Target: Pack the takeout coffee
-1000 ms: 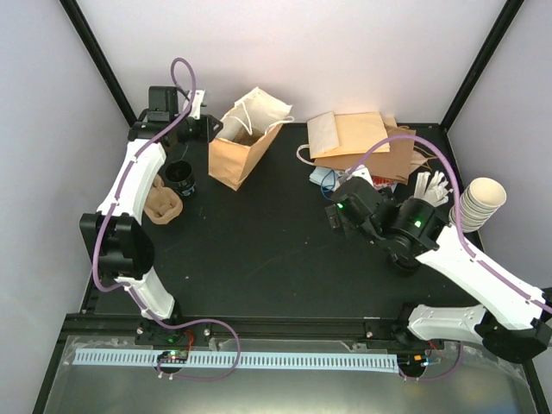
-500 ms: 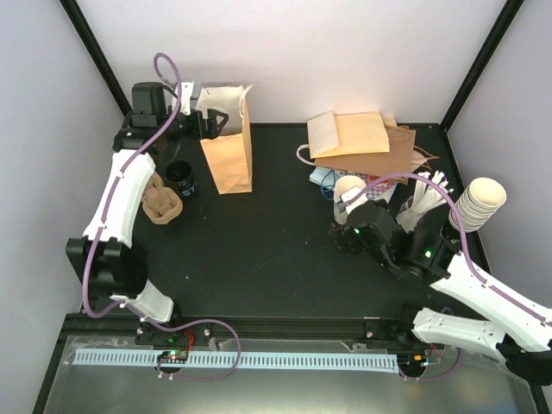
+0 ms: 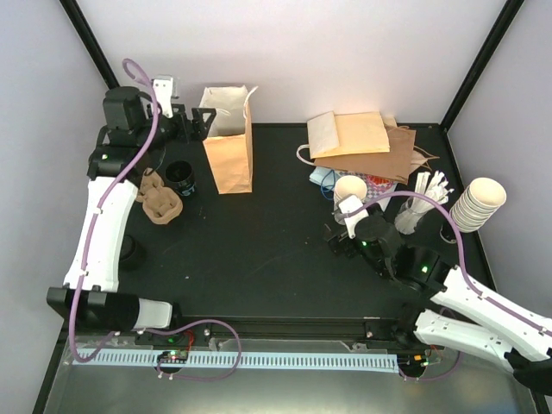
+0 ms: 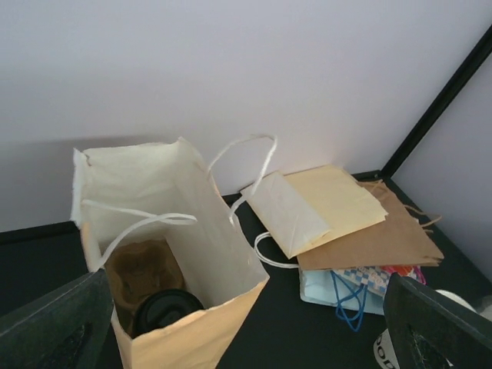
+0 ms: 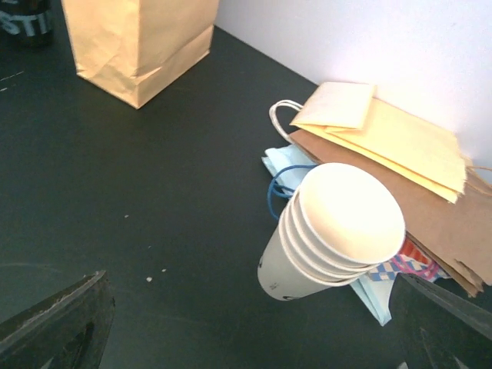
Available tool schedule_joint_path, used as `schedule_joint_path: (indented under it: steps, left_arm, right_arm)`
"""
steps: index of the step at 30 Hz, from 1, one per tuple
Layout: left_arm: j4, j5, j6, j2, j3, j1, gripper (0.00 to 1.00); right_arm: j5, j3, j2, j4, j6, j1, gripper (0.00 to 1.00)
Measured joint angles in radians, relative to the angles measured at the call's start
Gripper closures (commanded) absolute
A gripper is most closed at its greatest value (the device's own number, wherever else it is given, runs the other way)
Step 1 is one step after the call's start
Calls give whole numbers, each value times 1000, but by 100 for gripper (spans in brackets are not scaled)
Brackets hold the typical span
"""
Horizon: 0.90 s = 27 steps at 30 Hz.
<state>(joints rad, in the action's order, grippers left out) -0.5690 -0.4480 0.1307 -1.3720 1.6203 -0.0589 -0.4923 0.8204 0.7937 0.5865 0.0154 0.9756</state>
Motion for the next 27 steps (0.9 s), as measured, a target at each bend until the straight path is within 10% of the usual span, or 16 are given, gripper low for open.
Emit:
schedule_joint_path:
  steps: [27]
  left_arm:
    - [-128,-236,183,419,-564,1,1]
  right_arm:
    - [135,628,539,444,336,-231,13]
